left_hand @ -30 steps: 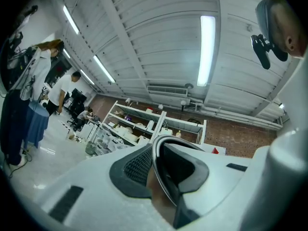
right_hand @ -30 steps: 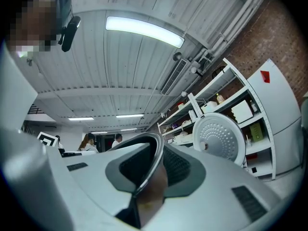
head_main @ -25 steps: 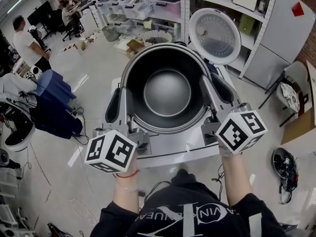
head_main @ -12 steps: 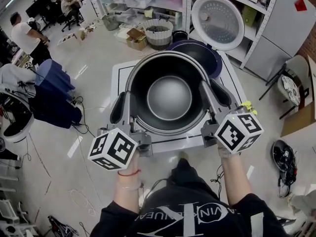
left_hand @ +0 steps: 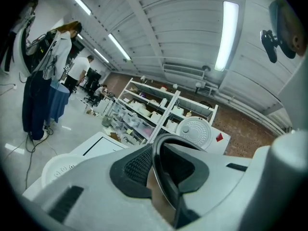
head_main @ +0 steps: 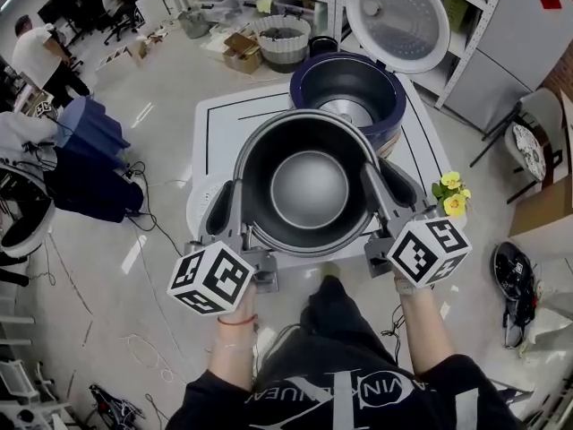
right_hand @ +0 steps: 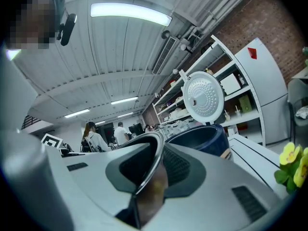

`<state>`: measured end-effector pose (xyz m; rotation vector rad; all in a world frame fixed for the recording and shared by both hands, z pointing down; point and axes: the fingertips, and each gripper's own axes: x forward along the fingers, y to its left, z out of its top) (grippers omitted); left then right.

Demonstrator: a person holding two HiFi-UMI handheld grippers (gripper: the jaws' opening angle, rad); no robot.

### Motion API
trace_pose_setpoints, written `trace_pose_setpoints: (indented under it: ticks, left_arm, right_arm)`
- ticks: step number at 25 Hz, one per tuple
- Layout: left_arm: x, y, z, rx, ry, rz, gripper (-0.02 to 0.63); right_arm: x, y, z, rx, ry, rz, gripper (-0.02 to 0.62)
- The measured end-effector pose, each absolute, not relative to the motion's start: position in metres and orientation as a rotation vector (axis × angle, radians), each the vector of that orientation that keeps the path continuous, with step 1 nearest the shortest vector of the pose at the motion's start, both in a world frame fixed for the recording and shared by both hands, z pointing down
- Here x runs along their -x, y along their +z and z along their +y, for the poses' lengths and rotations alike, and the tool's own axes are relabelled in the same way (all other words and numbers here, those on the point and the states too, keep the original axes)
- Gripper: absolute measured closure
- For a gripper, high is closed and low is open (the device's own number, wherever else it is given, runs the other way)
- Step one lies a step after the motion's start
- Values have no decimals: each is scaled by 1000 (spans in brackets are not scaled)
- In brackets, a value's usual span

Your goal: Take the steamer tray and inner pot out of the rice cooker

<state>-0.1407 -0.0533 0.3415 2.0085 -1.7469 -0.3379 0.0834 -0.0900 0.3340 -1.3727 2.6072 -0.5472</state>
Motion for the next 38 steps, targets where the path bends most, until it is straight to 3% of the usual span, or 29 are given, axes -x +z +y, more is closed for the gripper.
trace_pose_setpoints:
  ticks: [17,38]
  left_arm:
    - [141,433,-58,-1874,-174,-1711,546]
    - [142,460,-68,-1840,-88,-1698,546]
  right_arm:
    - [-85,435,-91,1421,-822,2630,531]
    - [-85,469,-98,1416,-941,2640,534]
